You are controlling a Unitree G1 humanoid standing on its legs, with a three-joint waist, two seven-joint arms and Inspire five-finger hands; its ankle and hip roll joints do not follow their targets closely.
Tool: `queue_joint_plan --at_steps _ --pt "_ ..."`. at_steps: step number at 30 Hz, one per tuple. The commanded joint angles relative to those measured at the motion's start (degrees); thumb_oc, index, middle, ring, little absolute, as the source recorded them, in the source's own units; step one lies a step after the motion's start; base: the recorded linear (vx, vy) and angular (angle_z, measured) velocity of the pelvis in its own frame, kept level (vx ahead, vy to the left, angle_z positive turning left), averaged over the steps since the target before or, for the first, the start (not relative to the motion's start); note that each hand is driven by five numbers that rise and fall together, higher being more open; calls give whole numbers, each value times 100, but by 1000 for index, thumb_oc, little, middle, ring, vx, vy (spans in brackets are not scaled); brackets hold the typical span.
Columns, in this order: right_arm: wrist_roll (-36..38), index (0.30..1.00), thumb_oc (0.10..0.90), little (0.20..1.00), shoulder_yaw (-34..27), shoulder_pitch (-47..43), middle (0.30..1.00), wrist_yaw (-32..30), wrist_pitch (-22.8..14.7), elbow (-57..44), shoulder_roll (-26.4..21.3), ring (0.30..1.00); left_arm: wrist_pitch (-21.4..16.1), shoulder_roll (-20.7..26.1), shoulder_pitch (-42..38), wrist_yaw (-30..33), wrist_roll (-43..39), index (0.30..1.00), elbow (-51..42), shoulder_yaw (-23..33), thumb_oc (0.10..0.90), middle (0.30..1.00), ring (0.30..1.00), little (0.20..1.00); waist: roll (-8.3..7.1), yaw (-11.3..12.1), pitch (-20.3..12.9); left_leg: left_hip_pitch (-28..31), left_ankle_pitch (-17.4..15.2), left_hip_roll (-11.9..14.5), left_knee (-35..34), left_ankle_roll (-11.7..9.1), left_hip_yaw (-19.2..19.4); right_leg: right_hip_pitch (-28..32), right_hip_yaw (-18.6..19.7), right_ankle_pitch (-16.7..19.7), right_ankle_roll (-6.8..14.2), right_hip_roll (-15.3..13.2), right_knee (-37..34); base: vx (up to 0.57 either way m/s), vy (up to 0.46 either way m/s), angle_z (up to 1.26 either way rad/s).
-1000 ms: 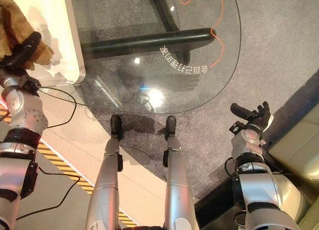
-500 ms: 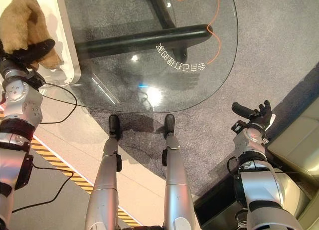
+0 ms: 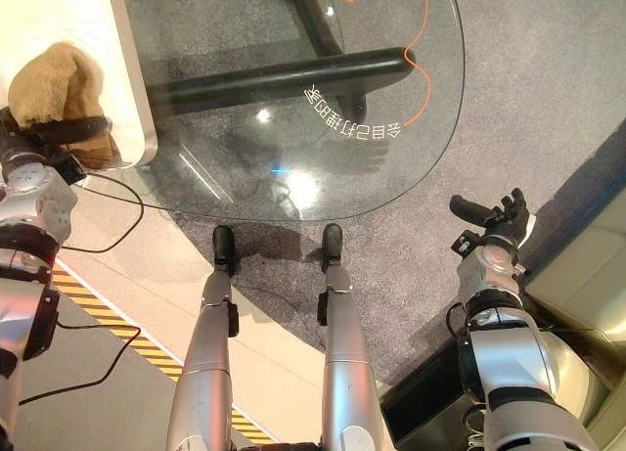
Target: Wipe the table with a cloth and put it in the basket.
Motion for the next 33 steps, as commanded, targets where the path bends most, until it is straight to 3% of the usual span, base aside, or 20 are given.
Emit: queue_joint_plan --at_steps 1,7,8,10,11,33 --pt "41 900 800 900 248 55 900 -51 -145 224 -687 900 -265 628 -606 414 257 300 374 -5 100 300 300 200 -44 -87 -145 155 -514 -393 346 381 413 463 -325 -479 -272 515 -196 0 0 0" --pt "27 900 800 900 310 29 900 -42 -135 256 -670 900 -128 643 -730 411 246 300 488 -88 100 300 300 200 -44 -98 -145 181 -518 -380 354 377 421 492 -331 -489 -274 505 -188 0 0 0" --pt "15 900 800 900 310 31 900 -35 -146 264 -668 900 -134 650 -728 390 234 465 510 -84 292 465 465 392 -44 -100 -145 184 -520 -381 357 377 416 496 -328 -489 -274 503 -190 0 0 0" --pt "19 900 800 900 325 23 900 -29 -143 266 -672 900 -160 661 -737 364 205 582 556 -82 429 582 582 529 -49 -103 -145 188 -519 -380 354 377 414 503 -326 -490 -277 505 -197 0 0 0" --pt "11 900 800 900 335 11 900 -23 -137 271 -674 900 -161 661 -740 341 189 900 573 -91 800 900 900 900 -51 -109 -145 186 -522 -373 360 375 418 499 -322 -496 -276 506 -186 0 0 0" --pt "35 900 800 900 351 94 900 47 -143 293 -656 900 -593 720 -749 448 353 900 519 -73 800 900 900 900 -112 -89 -145 187 -538 -346 407 378 405 514 -296 -491 -277 515 -149 0 0 0"
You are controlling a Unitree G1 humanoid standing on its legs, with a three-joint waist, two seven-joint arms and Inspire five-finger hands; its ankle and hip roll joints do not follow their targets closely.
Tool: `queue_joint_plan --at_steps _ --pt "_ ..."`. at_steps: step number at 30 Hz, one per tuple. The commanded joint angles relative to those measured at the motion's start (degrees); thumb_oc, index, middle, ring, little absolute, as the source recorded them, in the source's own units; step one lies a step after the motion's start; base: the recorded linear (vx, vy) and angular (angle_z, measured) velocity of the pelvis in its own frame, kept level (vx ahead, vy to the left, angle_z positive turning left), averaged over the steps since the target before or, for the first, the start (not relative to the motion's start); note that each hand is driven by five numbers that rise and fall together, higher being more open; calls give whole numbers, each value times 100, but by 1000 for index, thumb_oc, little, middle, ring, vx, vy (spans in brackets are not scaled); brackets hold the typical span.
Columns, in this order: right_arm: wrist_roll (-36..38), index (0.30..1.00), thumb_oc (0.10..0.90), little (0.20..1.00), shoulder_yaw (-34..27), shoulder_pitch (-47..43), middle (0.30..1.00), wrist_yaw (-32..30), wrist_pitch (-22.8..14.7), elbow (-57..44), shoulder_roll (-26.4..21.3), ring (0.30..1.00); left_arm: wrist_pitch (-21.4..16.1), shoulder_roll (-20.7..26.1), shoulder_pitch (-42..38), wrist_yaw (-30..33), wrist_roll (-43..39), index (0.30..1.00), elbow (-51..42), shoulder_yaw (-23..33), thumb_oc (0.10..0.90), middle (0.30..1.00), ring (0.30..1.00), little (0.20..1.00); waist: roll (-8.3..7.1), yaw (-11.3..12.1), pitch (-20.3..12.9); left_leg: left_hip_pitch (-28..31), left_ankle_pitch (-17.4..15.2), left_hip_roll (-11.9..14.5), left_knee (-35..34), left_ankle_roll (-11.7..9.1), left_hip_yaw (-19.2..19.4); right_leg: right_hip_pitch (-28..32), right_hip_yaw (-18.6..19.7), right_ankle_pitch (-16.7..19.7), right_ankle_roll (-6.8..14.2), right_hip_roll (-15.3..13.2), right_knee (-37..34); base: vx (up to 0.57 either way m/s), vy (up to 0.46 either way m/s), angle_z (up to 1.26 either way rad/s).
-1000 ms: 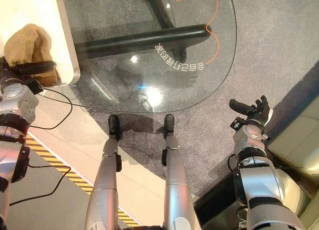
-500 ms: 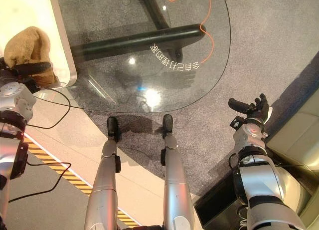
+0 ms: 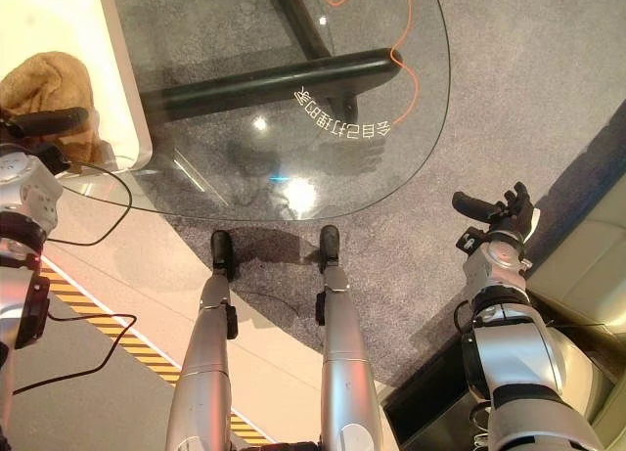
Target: Wipe the table with a cloth and put it in the basket.
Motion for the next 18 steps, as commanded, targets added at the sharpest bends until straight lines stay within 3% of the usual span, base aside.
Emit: queue_joint_plan --at_steps 1,8,13,18 --pt "41 900 800 900 162 182 900 -104 -191 202 -505 900 -516 590 -401 391 350 900 191 -79 800 900 900 900 -109 33 -144 109 -540 -347 333 383 361 474 -371 -508 -262 501 -226 0 0 0" --pt "33 900 800 900 144 232 900 -86 -198 200 -489 900 -562 595 -370 437 392 900 153 -74 800 900 900 900 -109 37 -144 116 -548 -351 339 387 358 486 -370 -512 -262 502 -223 0 0 0" --pt "40 900 800 900 135 293 900 -44 -217 187 -490 900 -946 619 -322 566 419 900 30 -27 800 900 900 900 -112 46 -144 123 -569 -358 372 388 352 488 -355 -518 -258 506 -197 0 0 0" --pt "54 900 800 900 89 460 900 -100 -266 129 -448 900 -1057 617 -76 595 494 900 -196 86 800 900 900 900 -94 81 -144 223 -583 -393 382 396 353 579 -366 -514 -256 493 -190 0 0 0"
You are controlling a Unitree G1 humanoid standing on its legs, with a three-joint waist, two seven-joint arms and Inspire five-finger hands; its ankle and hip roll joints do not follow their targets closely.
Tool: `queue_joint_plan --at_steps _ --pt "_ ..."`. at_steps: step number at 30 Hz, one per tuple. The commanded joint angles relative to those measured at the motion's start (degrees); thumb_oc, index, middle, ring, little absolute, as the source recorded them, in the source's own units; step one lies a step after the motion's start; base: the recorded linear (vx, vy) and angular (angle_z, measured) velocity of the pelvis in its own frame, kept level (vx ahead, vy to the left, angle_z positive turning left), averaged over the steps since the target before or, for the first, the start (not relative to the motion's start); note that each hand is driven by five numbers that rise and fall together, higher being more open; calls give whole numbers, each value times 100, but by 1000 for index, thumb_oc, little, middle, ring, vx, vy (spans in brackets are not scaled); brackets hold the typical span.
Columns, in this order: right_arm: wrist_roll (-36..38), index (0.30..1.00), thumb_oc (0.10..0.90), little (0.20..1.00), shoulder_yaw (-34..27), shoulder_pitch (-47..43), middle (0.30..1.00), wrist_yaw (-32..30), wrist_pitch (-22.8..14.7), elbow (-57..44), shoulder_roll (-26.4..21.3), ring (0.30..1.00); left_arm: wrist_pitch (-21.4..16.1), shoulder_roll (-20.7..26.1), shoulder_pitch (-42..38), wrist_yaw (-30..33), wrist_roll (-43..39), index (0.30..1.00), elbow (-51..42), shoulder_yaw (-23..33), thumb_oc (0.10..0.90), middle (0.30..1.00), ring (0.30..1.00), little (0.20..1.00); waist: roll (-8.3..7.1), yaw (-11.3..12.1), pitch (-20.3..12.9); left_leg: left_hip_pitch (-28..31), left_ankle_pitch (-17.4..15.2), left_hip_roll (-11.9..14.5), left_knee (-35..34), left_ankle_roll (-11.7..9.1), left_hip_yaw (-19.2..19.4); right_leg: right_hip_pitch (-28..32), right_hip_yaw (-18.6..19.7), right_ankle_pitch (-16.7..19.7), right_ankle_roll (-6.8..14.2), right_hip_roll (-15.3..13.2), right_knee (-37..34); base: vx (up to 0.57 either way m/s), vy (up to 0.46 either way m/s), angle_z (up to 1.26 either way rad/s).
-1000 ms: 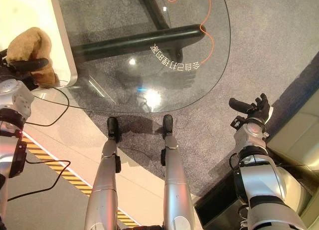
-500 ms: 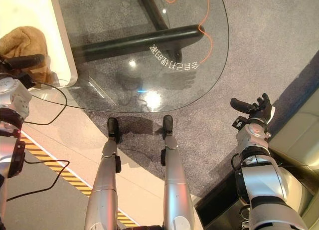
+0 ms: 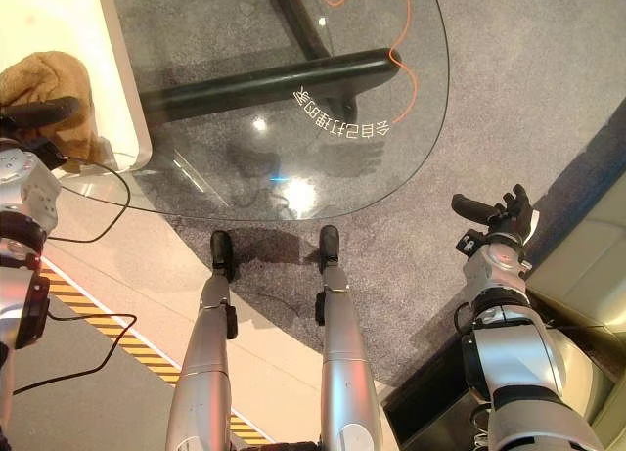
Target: Wipe the table with a cloth and put it in the basket.
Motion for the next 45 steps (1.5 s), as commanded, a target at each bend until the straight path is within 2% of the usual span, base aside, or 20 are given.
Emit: queue_joint_plan --at_steps 1,10,12,15,18,20,25,27,30,31,33,34,35,38,39,45 --pt "49 900 800 900 64 397 900 -139 -288 134 -432 900 -562 606 -54 378 299 900 -82 91 800 900 900 900 -90 74 -144 245 -584 -397 354 398 357 583 -373 -518 -258 488 -196 0 0 0" --pt "-23 900 800 900 4 489 900 -69 -279 102 -469 900 -660 672 6 399 326 900 -286 126 800 900 900 900 -69 84 -160 345 -595 -413 360 394 370 688 -353 -535 -256 484 -191 0 0 0" --pt "-81 900 800 900 -9 582 900 -54 -284 69 -432 900 -806 681 67 353 308 900 -412 152 800 900 900 900 -62 92 -186 404 -600 -424 343 378 370 745 -335 -540 -247 491 -200 -1 -18 0" --pt "-280 900 800 900 -17 759 900 -43 -306 -1 -345 900 -937 644 243 225 335 900 -605 220 800 900 900 900 -52 106 -222 533 -587 -442 275 355 375 852 -328 -533 -225 492 -221 0 -22 1" --pt "-586 900 800 900 -24 1190 900 -26 -332 -198 -135 900 -1012 498 919 -10 383 900 -1029 436 800 900 900 900 -23 168 -355 821 -538 -539 144 333 384 1156 -360 -483 -198 472 -335 19 -23 -1" --pt "-780 900 800 900 -63 1458 900 48 -302 -293 -25 900 -1058 398 1449 -204 283 900 -1217 675 800 900 900 900 9 217 -479 1031 -467 -609 12 344 385 1379 -394 -419 -200 447 -457 29 -10 0" --pt "-1511 900 800 900 -199 2291 900 325 -102 -407 169 900 -1008 19 3285 -1226 85 900 -1494 1476 800 900 900 900 104 395 -965 1906 -515 -769 -385 423 343 2238 -400 -378 -163 281 -851 99 12 1" --pt "-2028 900 800 900 -180 2604 900 488 -19 -515 212 900 -969 -204 3862 -1444 326 900 -1623 1559 800 900 900 900 119 437 -1103 2211 -530 -794 -565 466 337 2530 -391 -338 -129 228 -1013 100 48 8" --pt "-2237 900 800 900 -157 2971 900 634 107 -621 257 900 -917 -514 4497 -1704 366 900 -1747 1566 800 900 900 900 105 478 -1280 2650 -578 -829 -745 532 325 2958 -380 -288 -80 163 -1198 121 43 8" --pt "-2500 900 800 900 -152 3217 900 780 100 -585 330 900 -883 -746 4871 -1852 435 900 -1704 1551 800 900 900 900 93 498 -1439 2956 -605 -854 -886 582 307 3268 -375 -263 -63 142 -1345 150 45 7" --pt "-2733 900 800 900 -102 3449 900 910 163 -541 455 900 -745 -996 5198 -2000 617 900 -1592 1543 800 900 900 900 78 514 -1646 3292 -621 -867 -1038 614 267 3617 -388 -230 -37 129 -1514 153 35 7" --pt "-2734 900 800 900 -101 3456 900 910 163 -545 455 900 -744 -998 5207 -1999 618 900 -1597 1544 800 900 900 900 80 512 -1638 3314 -618 -867 -1050 614 264 3639 -391 -227 -37 129 -1526 176 21 11" --pt "-2910 900 800 900 -124 3631 900 1063 244 -509 566 900 -596 -1179 5446 -2180 690 900 -1473 1562 800 900 900 900 60 540 -1797 3551 -621 -875 -1153 626 216 3890 -404 -189 -16 106 -1650 173 9 13" --pt "-2912 900 800 900 -154 3914 900 1106 302 -488 851 900 -506 -1455 5792 -2405 1034 900 -1249 1517 800 900 900 900 35 576 -2041 3870 -623 -855 -1285 647 166 4195 -430 -139 -9 101 -1767 176 3 9" --pt "-2984 900 800 900 -204 4059 900 1117 415 -451 1047 900 -504 -1677 5995 -2526 1271 900 -991 1500 800 900 900 900 24 598 -2258 4089 -621 -839 -1413 650 136 4388 -455 -111 -3 111 -1864 195 9 14" --pt "-3104 900 800 900 -361 4397 900 1222 607 -157 1488 900 -305 -2033 6421 -2893 1744 900 -337 1472 800 900 900 900 37 607 -2647 4546 -616 -775 -1737 632 122 4803 -511 -84 26 121 -2077 134 6 5"
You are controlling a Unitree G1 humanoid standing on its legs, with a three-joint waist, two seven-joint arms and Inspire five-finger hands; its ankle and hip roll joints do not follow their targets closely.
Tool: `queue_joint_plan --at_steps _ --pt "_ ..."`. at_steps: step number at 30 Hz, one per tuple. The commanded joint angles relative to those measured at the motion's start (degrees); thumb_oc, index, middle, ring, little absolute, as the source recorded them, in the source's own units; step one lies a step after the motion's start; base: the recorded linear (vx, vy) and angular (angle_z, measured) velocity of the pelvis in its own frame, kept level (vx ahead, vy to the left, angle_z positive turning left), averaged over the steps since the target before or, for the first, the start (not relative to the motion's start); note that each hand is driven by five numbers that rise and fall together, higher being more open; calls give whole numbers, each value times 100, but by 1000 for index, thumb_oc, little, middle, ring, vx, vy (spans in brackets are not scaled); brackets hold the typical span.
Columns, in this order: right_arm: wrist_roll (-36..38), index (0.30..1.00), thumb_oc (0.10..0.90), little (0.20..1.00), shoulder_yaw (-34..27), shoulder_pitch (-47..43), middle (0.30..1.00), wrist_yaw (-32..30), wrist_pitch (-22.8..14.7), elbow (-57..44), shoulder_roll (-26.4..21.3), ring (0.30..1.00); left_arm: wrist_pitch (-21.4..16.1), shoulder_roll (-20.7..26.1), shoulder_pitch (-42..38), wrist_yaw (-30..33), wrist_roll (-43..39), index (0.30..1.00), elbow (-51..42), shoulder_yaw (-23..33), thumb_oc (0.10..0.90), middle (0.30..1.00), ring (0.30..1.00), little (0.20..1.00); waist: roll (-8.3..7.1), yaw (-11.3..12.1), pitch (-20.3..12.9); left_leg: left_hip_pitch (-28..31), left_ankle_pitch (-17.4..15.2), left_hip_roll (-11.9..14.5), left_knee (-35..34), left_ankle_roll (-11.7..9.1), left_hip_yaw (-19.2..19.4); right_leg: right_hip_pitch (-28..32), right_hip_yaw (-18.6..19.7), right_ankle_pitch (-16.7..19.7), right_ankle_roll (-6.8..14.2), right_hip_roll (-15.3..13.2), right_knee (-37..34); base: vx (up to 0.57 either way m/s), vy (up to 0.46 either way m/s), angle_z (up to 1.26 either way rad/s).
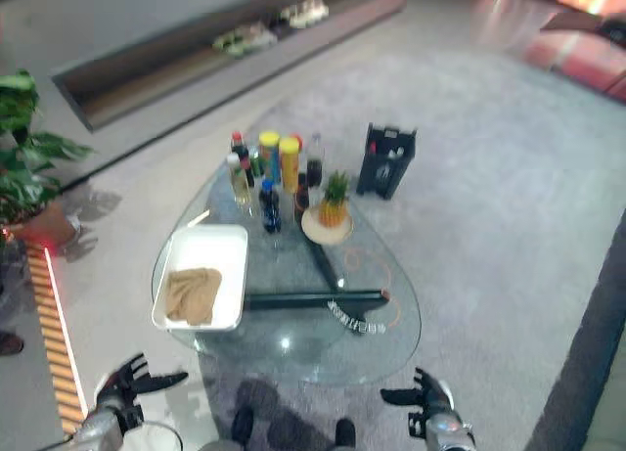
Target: Wipe the table with a cloth and put it in the basket.
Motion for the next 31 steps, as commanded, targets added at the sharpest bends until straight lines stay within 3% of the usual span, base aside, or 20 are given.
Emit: queue_joint_plan --at_steps 1,5,13,31 --pt "-112 900 800 900 -199 166 900 69 37 145 -272 900 -124 211 -218 -225 338 900 340 96 800 900 900 900 80 -10 -162 54 -350 -581 43 348 79 -230 -32 -101 -212 493 470 58 14 2" --pt "-144 900 800 900 -243 246 900 141 228 309 -169 900 33 106 -111 -495 417 900 632 11 800 900 900 900 115 -42 -230 161 -385 -563 25 346 81 -129 -38 -121 -212 495 428 47 17 1" --pt "-430 900 800 900 -123 306 900 343 584 753 -3 900 751 -154 11 -821 450 900 966 -146 800 900 900 900 220 -93 -296 344 -469 -512 38 352 144 71 -127 -187 -252 464 377 62 24 1" --pt "-625 900 800 900 -21 333 900 407 700 977 -35 900 973 -285 -15 -858 423 900 1021 -325 800 900 900 900 257 -181 -331 493 -508 -424 24 343 194 185 -83 -214 -273 495 337 17 2 0"
